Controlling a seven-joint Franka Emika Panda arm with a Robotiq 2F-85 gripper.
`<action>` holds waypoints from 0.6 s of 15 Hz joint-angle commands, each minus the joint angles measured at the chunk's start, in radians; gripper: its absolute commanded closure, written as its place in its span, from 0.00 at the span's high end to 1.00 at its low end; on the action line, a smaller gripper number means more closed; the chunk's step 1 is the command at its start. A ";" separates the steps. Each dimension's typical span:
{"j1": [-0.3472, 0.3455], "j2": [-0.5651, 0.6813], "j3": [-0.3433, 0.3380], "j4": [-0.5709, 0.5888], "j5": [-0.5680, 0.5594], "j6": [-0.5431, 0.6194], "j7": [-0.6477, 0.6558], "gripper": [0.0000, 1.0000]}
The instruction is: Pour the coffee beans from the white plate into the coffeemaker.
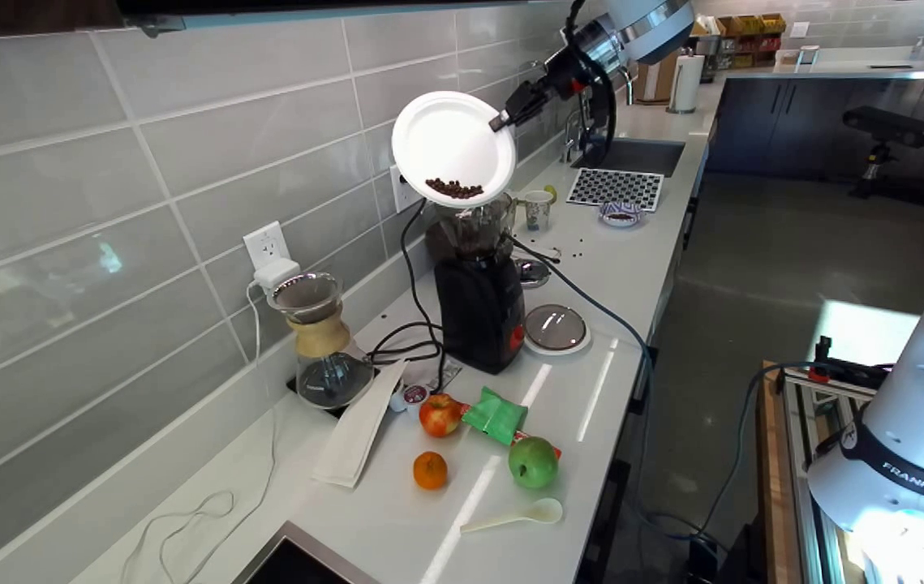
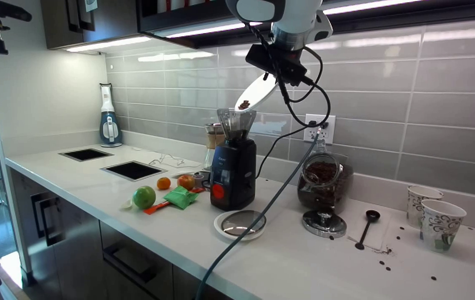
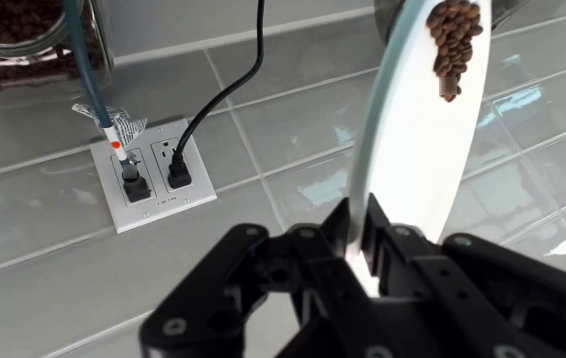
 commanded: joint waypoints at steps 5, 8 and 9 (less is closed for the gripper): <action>0.035 -0.082 -0.011 -0.097 0.069 0.058 -0.155 0.02; 0.037 -0.093 -0.012 -0.109 0.087 0.062 -0.196 0.02; 0.038 -0.096 -0.012 -0.113 0.091 0.066 -0.211 0.02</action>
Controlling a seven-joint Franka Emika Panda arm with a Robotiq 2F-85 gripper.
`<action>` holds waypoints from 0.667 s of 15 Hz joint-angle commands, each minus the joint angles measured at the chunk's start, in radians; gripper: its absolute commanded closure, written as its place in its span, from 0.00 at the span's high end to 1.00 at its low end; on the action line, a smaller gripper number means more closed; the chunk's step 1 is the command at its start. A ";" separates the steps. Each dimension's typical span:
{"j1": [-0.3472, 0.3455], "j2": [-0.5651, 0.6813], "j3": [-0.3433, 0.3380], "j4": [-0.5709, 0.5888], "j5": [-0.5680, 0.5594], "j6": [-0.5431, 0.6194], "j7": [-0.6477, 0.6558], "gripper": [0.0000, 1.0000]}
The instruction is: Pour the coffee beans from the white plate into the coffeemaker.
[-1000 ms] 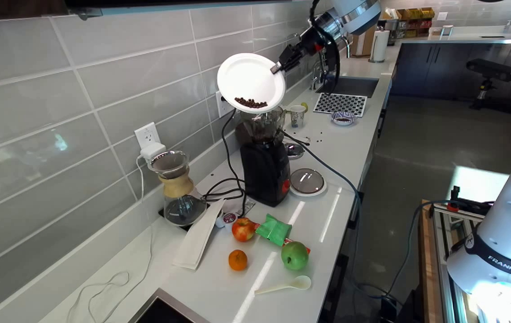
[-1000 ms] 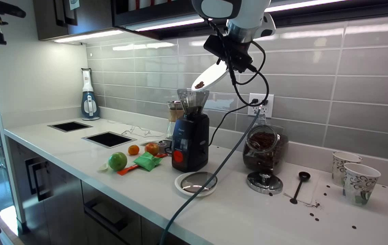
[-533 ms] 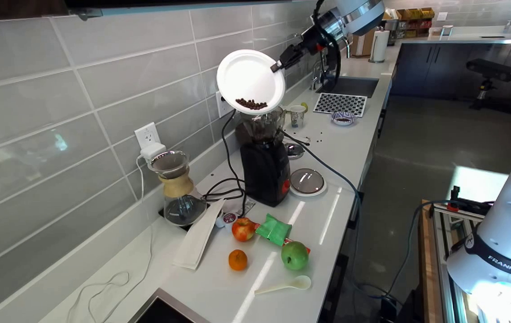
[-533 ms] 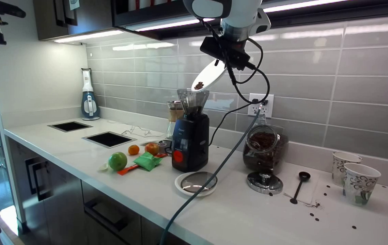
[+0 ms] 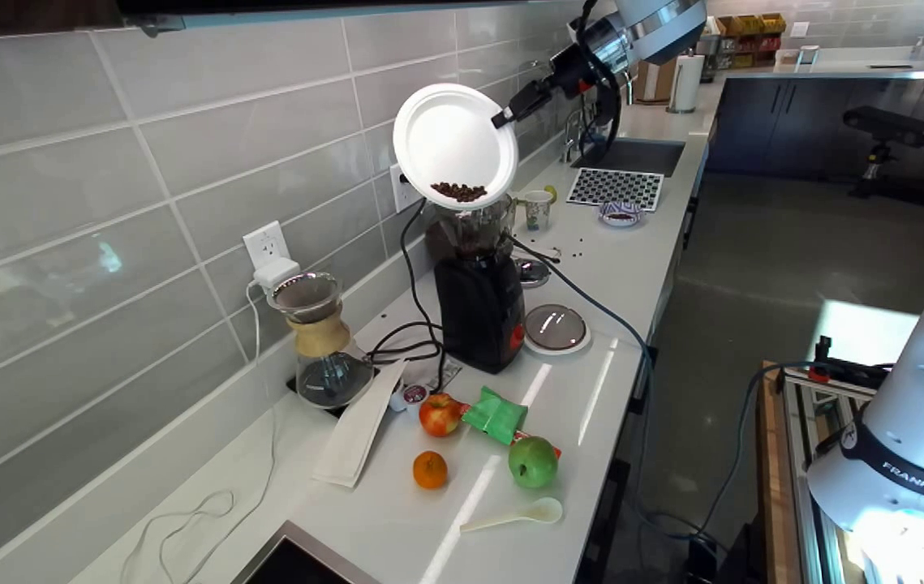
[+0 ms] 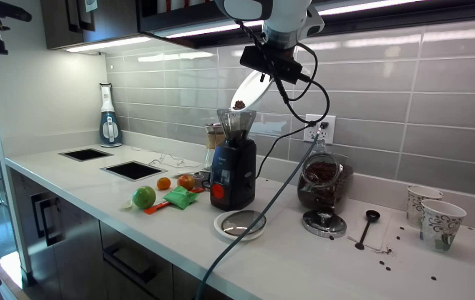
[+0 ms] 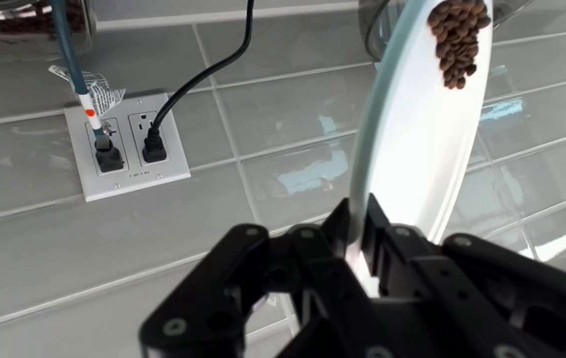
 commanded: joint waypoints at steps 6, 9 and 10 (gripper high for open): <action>0.031 -0.051 -0.010 -0.066 0.072 0.078 -0.164 0.02; 0.035 -0.056 -0.010 -0.070 0.083 0.076 -0.204 0.02; 0.036 -0.057 -0.010 -0.071 0.086 0.076 -0.217 0.02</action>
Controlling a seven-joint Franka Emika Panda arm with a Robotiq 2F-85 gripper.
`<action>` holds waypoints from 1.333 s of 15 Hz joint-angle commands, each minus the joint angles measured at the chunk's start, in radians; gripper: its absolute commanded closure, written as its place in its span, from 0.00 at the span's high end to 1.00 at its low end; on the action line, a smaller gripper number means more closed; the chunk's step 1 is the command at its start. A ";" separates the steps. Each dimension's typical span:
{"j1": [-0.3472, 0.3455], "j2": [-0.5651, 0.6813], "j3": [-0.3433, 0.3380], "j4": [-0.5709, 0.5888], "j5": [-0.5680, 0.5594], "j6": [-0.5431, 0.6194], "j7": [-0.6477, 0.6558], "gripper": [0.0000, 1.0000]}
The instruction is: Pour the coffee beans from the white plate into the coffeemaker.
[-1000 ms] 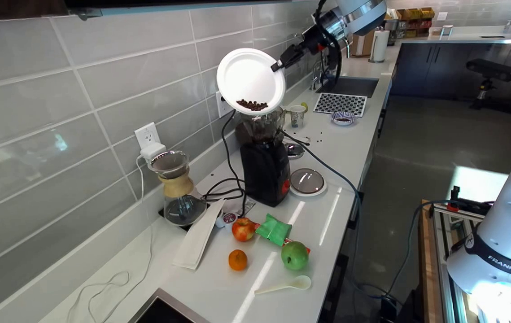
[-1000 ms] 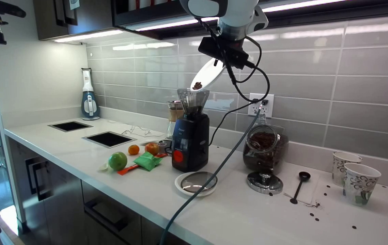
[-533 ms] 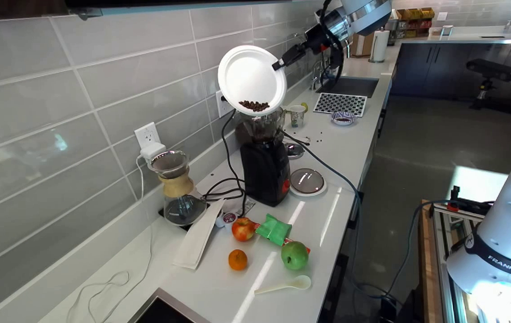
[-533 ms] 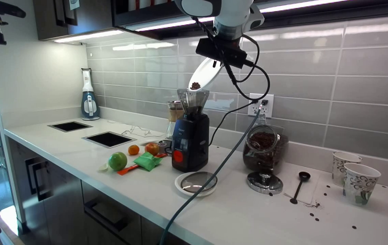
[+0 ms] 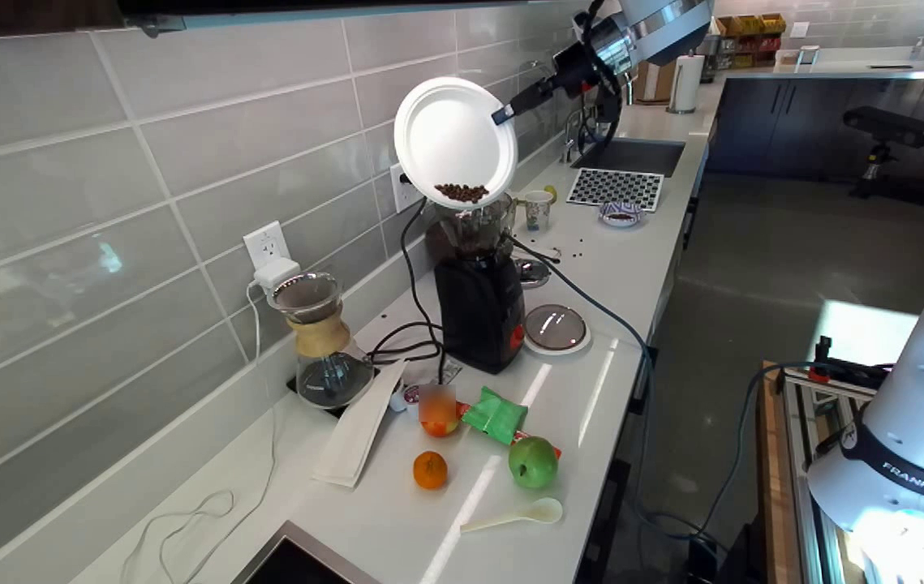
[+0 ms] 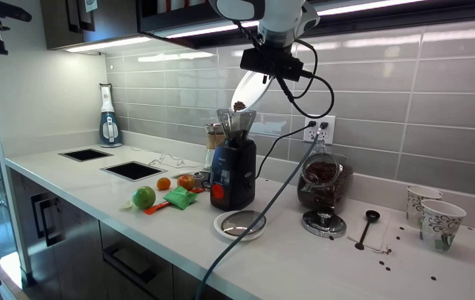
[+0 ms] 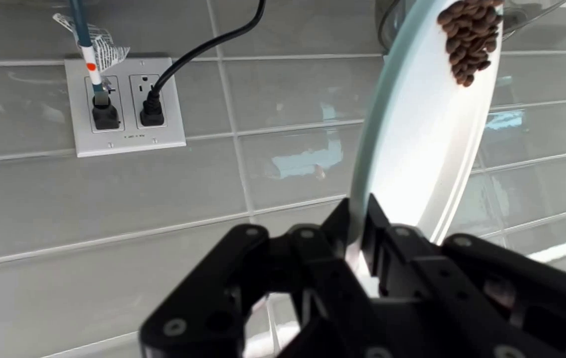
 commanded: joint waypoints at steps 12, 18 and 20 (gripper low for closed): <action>0.024 -0.039 -0.008 -0.047 0.109 0.029 -0.232 0.02; 0.025 -0.046 -0.007 -0.049 0.145 0.029 -0.307 0.02; 0.025 -0.046 -0.007 -0.048 0.154 0.028 -0.325 0.02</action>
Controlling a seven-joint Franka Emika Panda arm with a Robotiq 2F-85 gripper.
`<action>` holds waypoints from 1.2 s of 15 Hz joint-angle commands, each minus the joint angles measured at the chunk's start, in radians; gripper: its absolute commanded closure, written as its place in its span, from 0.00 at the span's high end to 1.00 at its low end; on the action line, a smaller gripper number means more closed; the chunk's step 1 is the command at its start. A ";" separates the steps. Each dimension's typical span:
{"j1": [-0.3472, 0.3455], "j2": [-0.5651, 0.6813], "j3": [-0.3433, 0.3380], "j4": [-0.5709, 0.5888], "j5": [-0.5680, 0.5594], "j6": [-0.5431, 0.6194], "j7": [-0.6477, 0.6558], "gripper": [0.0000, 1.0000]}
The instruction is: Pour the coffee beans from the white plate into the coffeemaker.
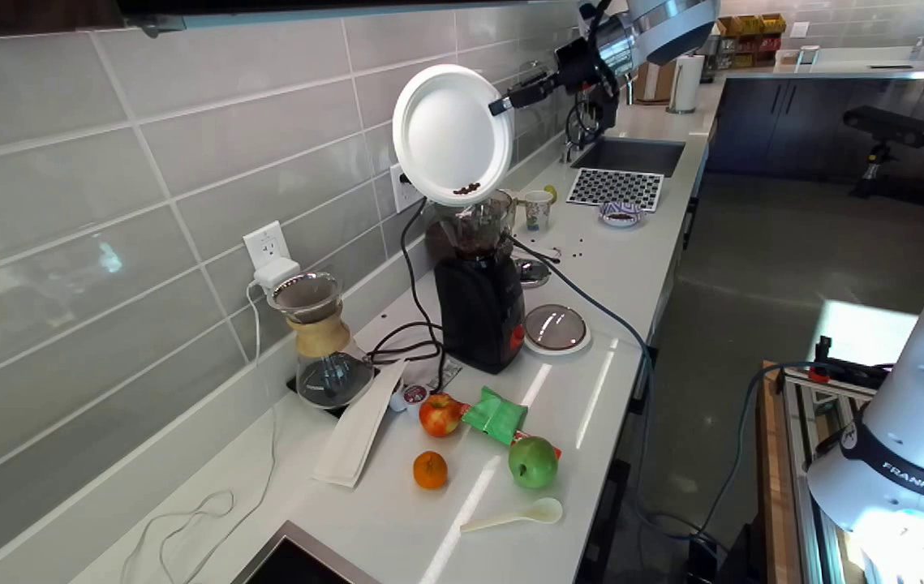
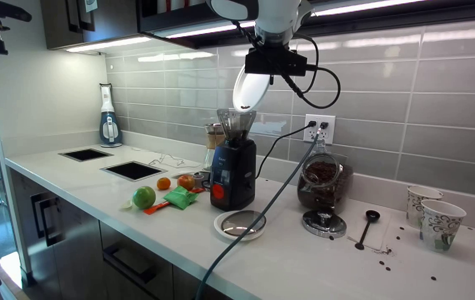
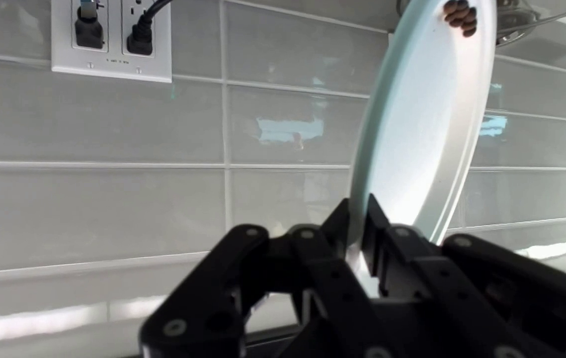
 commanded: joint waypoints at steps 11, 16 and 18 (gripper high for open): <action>0.024 -0.022 -0.009 -0.020 0.063 0.001 -0.184 0.02; 0.025 -0.021 -0.010 -0.018 0.095 -0.007 -0.252 0.02; 0.025 -0.021 -0.010 -0.018 0.108 -0.008 -0.270 0.02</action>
